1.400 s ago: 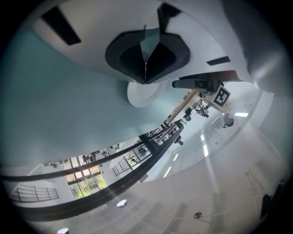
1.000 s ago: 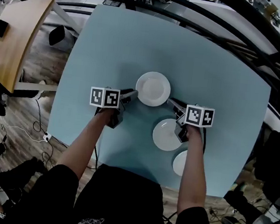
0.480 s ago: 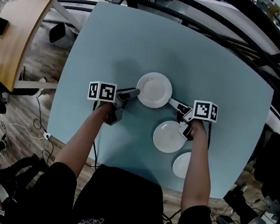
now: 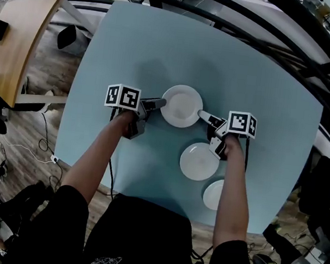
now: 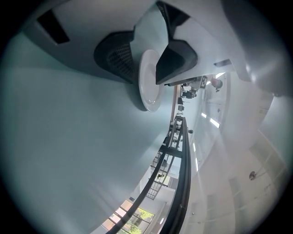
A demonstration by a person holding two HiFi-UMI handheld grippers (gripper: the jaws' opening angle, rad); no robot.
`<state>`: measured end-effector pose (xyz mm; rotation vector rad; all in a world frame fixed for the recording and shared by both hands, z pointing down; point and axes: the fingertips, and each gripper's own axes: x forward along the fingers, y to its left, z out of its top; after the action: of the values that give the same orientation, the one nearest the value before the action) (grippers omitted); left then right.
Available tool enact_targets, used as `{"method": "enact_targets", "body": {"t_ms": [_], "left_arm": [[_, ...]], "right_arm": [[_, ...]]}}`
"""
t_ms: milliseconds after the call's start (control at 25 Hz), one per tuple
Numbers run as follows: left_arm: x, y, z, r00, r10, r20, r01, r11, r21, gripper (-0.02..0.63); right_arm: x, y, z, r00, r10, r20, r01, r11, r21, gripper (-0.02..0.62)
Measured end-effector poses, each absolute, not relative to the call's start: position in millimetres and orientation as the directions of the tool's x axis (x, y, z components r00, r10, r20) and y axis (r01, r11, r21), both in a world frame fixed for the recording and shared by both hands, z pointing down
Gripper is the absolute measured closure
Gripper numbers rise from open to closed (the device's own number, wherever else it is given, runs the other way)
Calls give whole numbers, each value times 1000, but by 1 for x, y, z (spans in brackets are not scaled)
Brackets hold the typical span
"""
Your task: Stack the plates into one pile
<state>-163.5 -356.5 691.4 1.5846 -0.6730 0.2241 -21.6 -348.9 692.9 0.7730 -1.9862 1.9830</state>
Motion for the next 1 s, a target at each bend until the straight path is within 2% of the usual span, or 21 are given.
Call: {"method": "enact_targets", "body": {"t_ms": [240,360,1000], "left_arm": [[-165,-368,705,791,-255,557,-571,20,821,521],[-168,-367,712,778,-256,573,-587,26,809,571],[-146,-340,689,804,-267,531,-546,19,837,574]], "right_arm": [[-28,-359,709,-804,-189,564,-568,-40,-822,568],[-27,-357,712,-807,-191,558,-561,-46,-827,569],[-6,-332,688,-810,-221,543,-550,-33,-834,571]]}}
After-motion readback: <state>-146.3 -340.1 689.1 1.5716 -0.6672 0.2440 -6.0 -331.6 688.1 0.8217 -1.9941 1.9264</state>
